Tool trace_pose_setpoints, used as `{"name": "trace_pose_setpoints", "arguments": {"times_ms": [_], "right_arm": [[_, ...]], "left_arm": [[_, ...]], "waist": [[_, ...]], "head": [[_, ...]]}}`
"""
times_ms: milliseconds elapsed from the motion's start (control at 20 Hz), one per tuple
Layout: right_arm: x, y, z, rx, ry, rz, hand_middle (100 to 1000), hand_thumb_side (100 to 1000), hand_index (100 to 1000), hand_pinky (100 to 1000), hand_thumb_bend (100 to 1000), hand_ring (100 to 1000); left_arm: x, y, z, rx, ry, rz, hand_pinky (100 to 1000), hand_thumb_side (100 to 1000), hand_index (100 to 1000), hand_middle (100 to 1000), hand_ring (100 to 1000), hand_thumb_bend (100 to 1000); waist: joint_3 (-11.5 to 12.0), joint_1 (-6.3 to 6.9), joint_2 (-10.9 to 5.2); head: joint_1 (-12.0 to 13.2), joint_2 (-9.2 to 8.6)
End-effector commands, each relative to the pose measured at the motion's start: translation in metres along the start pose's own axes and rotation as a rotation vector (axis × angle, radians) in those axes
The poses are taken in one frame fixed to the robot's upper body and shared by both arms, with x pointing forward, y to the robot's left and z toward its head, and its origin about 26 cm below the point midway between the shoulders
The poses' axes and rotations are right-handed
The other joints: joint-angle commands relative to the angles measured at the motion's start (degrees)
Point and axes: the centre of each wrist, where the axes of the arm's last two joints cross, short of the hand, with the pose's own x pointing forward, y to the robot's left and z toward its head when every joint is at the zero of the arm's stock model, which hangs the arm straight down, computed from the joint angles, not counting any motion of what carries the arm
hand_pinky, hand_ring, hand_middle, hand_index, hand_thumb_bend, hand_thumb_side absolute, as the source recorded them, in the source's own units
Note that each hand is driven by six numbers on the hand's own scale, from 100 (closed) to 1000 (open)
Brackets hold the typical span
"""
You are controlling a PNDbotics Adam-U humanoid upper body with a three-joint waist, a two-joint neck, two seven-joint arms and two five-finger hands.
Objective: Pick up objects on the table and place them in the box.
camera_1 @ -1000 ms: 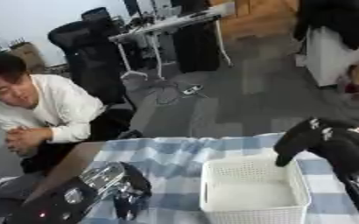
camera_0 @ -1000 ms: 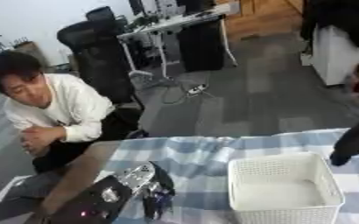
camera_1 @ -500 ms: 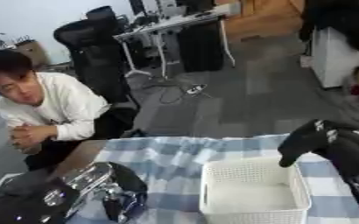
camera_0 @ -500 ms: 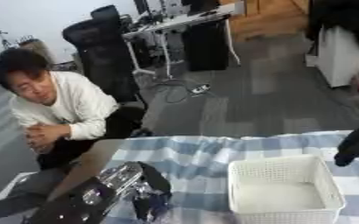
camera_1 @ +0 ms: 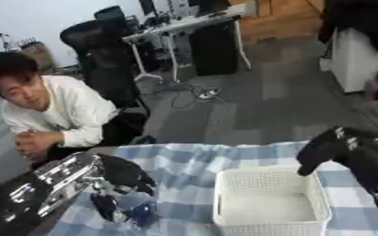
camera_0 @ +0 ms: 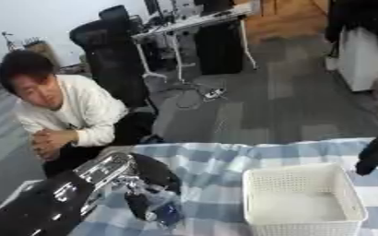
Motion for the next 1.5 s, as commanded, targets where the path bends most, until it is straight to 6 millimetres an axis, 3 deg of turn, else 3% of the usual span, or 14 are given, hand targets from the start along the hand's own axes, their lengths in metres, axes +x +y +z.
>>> {"name": "trace_pose_setpoints", "arguments": {"times_ms": [50, 400, 850, 1100, 1500], "right_arm": [[0.005, -0.003, -0.001, -0.005, -0.015, 0.016, 585, 978, 638, 596, 189, 540], [0.005, -0.003, 0.0, -0.005, -0.012, 0.018, 586, 978, 639, 598, 190, 542], [0.006, -0.003, -0.002, -0.01, -0.022, 0.015, 586, 978, 640, 600, 188, 544], [0.007, -0.003, -0.004, -0.013, -0.033, 0.007, 586, 978, 640, 601, 189, 545], [0.006, -0.002, -0.003, -0.002, -0.025, 0.008, 587, 978, 641, 602, 190, 546]], "left_arm": [[-0.018, 0.0, 0.021, -0.063, -0.092, -0.133, 1000, 589, 1000, 1000, 1000, 1000], [-0.039, -0.033, 0.024, -0.146, -0.088, -0.222, 1000, 431, 1000, 1000, 1000, 1000], [-0.039, -0.061, 0.006, -0.15, -0.087, -0.256, 1000, 417, 1000, 1000, 1000, 1000], [-0.037, -0.058, -0.003, -0.054, -0.052, -0.299, 1000, 439, 1000, 1000, 1000, 1000], [-0.049, -0.049, 0.004, 0.028, 0.063, -0.401, 1000, 473, 1000, 1000, 1000, 1000]], "waist": [[0.2, -0.39, -0.91], [0.3, -0.44, -0.87], [0.0, -0.69, -0.8], [-0.4, -1.0, -0.63], [-0.1, -0.89, -0.67]], "head": [[0.7, -0.16], [0.9, -0.16], [1.1, -0.59], [0.9, -1.53], [1.4, -1.63]]}}
